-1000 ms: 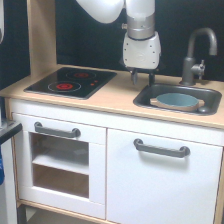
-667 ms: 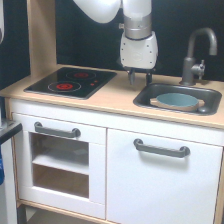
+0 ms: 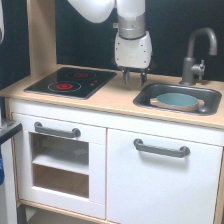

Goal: Place the pot in the sink

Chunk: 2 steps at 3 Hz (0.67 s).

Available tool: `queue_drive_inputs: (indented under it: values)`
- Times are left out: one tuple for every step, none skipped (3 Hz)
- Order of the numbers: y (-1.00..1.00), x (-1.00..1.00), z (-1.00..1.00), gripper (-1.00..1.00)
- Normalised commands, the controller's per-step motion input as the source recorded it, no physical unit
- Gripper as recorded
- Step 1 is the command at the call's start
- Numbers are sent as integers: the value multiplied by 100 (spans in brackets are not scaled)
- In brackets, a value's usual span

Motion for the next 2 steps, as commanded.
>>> queue_drive_inputs:
  values:
    - [-6,-30,28,100]
    - [-8,-29,28,100]
